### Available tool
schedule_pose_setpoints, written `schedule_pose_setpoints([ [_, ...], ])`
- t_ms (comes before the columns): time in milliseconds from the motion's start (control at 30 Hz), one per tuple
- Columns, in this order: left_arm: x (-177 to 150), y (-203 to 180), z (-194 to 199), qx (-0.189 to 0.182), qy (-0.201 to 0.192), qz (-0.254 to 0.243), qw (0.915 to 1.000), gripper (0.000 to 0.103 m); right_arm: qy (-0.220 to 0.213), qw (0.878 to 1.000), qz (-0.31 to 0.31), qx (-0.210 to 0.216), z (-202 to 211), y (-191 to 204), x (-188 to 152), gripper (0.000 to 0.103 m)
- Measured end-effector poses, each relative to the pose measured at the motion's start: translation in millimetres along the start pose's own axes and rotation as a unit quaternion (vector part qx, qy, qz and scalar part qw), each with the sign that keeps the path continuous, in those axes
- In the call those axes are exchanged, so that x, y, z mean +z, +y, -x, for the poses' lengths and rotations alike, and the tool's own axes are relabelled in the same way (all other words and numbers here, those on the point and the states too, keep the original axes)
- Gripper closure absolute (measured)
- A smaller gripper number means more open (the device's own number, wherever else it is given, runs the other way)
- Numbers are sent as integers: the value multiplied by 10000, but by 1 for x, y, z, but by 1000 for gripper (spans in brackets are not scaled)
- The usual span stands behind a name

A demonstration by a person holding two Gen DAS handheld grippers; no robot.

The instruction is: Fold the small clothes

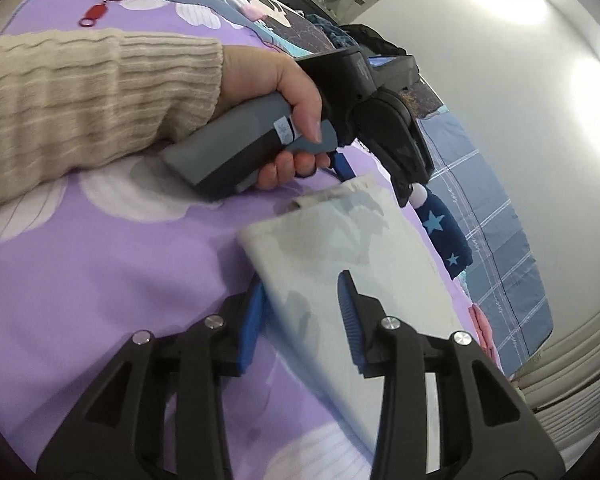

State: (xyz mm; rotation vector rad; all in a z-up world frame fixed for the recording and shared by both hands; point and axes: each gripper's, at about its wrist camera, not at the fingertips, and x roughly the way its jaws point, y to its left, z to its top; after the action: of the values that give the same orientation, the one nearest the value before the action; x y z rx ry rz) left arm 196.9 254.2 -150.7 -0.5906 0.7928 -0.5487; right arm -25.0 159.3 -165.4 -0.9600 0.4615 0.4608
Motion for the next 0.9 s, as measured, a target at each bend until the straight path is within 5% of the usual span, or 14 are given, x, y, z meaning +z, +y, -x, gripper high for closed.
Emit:
schedule_pose_setpoints([
  [467, -1, 5, 2, -194, -29, 132, 9997, 36, 211, 9990, -7, -397, -10, -1, -3, 66],
  [900, -1, 6, 2, -228, -26, 168, 9996, 36, 198, 9991, -114, -361, -31, -3, 11, 84],
])
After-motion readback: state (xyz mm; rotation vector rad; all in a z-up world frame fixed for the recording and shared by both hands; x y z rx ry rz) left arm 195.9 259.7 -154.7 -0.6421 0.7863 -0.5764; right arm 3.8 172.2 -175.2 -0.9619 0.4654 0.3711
